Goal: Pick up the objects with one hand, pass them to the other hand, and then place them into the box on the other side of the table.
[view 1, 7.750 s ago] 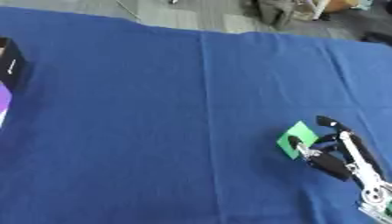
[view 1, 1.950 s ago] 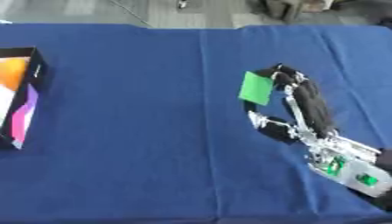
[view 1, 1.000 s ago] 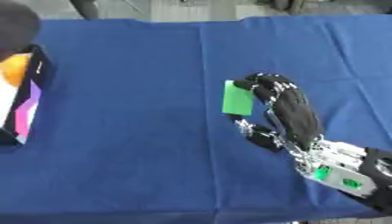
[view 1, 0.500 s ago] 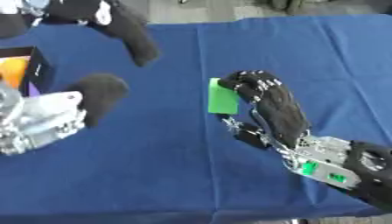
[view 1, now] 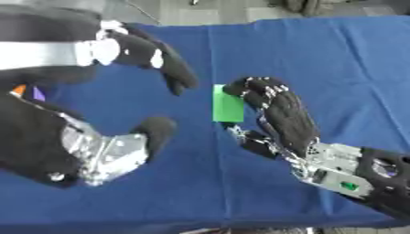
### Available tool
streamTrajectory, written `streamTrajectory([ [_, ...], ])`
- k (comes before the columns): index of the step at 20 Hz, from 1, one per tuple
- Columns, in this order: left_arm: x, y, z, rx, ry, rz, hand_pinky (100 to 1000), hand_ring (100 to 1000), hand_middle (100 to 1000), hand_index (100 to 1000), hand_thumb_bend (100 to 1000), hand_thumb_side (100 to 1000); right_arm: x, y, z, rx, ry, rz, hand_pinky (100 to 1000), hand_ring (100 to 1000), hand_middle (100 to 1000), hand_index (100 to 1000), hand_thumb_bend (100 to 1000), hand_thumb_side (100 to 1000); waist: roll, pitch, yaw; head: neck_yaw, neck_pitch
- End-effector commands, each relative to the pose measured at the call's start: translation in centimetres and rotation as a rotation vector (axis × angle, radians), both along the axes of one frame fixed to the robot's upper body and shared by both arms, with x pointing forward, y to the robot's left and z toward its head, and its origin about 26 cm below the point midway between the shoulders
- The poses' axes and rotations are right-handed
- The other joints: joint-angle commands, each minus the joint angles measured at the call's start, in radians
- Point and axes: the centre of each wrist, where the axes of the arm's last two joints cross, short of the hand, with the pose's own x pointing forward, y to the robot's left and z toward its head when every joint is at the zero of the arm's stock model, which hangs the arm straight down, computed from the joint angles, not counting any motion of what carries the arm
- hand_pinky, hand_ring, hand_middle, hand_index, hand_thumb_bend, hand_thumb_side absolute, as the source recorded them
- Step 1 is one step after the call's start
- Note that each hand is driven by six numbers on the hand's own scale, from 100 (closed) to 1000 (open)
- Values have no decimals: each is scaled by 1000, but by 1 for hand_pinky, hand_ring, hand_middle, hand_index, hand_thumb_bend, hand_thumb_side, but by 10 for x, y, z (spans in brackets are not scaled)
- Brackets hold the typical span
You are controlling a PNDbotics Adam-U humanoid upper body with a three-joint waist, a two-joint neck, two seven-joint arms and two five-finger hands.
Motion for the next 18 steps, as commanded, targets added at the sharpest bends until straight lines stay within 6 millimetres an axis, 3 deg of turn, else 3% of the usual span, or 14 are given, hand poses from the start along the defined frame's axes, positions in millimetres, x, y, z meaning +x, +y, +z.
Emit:
streamTrajectory([
  [1,15,-4,-1,-13,-19,26,954,1000,759,897,100,715,-3,0,0,32,-86,-71,543,579,632,631,100,122,2,-16,-4,0,-3],
  [7,46,-10,-17,-48,3,77,964,1000,753,897,100,715,-8,2,-7,-9,-102,-46,584,599,631,629,100,133,6,-12,-20,5,-1],
  [18,67,-21,-34,-50,51,59,979,1000,757,900,100,817,-14,3,-13,-135,-214,-20,651,638,622,618,100,129,11,-14,-31,6,5],
])
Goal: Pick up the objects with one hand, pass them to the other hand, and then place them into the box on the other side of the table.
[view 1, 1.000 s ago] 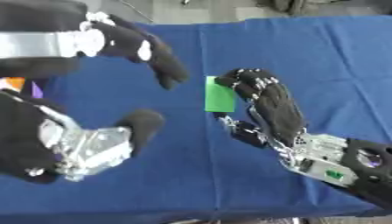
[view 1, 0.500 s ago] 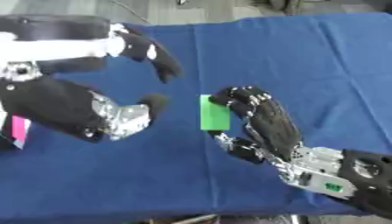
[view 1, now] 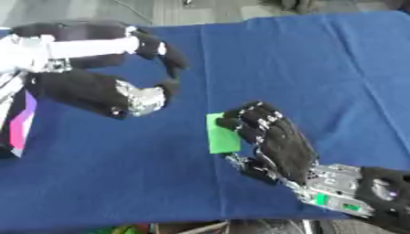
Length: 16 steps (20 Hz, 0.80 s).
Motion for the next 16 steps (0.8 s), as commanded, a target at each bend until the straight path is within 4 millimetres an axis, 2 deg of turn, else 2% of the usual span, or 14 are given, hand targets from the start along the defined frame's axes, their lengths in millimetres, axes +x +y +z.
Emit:
streamTrajectory([
  [1,6,-1,2,-6,-10,-11,981,1000,758,898,100,833,5,-2,10,17,-167,-64,656,640,618,615,100,130,3,-17,-2,2,6],
  [10,31,0,-12,14,-9,-23,984,1000,758,897,100,840,26,-4,38,58,-267,-88,646,635,617,616,100,134,2,-10,1,3,-1],
  [14,37,-1,-16,12,-28,-23,980,1000,759,897,100,823,30,-5,44,101,-241,-78,607,614,621,623,100,159,3,-6,-1,3,-6],
  [15,38,-3,-17,12,-33,-25,978,1000,760,899,100,815,31,-5,45,127,-218,-64,559,588,626,632,100,194,4,-5,-1,1,-7],
  [16,40,-4,-18,12,-38,-26,978,1000,760,900,100,813,33,-4,48,163,-188,-35,557,586,626,632,100,200,6,-4,0,0,-7],
])
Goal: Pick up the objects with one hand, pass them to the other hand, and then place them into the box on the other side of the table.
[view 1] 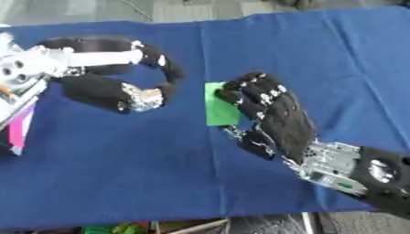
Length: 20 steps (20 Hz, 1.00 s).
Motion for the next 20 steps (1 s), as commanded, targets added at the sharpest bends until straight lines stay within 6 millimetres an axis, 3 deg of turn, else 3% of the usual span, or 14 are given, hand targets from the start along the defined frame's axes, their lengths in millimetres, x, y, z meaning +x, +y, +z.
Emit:
streamTrajectory([
  [1,4,-1,8,-17,-41,-2,978,1000,761,900,100,812,7,-3,16,118,-39,19,557,586,625,631,100,203,3,-13,0,-1,-13],
  [5,10,-1,5,-17,-50,-2,978,1000,761,900,100,812,13,-10,30,177,-11,101,557,586,625,631,100,203,5,-13,-2,1,-12],
  [12,20,-15,0,-68,-27,12,989,1000,757,911,100,826,24,-5,51,265,-21,227,549,577,619,626,100,232,14,-3,-6,10,-14],
  [20,26,-19,-1,-98,-3,22,1000,1000,760,921,100,877,26,-8,58,286,-21,329,564,585,619,625,100,221,12,4,-15,16,-21],
])
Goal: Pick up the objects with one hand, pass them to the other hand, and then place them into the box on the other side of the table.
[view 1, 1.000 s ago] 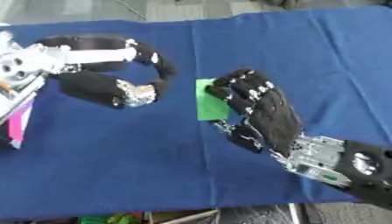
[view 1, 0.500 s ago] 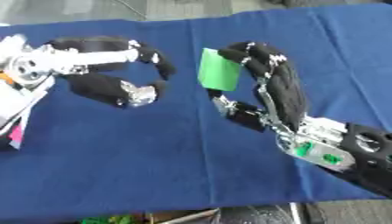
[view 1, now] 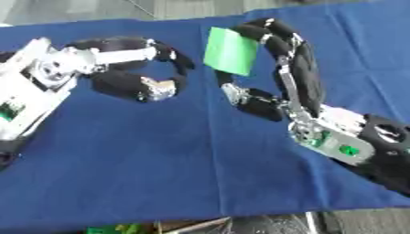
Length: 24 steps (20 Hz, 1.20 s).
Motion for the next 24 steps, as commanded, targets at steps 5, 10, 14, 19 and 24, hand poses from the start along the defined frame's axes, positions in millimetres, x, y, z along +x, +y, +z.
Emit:
streamTrajectory([
  [5,5,1,20,-57,-9,26,1000,1000,760,917,100,925,1,-3,9,-23,-45,38,573,589,618,624,100,213,-5,-11,-7,6,-16],
  [10,8,1,23,-79,0,55,1000,1000,759,916,100,956,0,-1,6,-42,-61,38,583,594,617,623,100,208,-7,-9,-12,9,-14],
  [14,7,-2,24,-79,7,44,1000,1000,765,923,100,981,0,1,4,-61,-76,49,595,601,617,622,100,205,-8,-9,-16,7,-15],
  [19,8,-5,24,-72,10,40,1000,1000,768,925,100,999,-1,4,3,-86,-98,60,606,607,617,622,100,203,-9,-7,-17,5,-10],
  [24,9,-9,23,-64,4,27,1000,1000,766,926,123,1000,0,7,4,-91,-115,66,613,611,618,622,100,202,-10,-4,-17,1,-3],
])
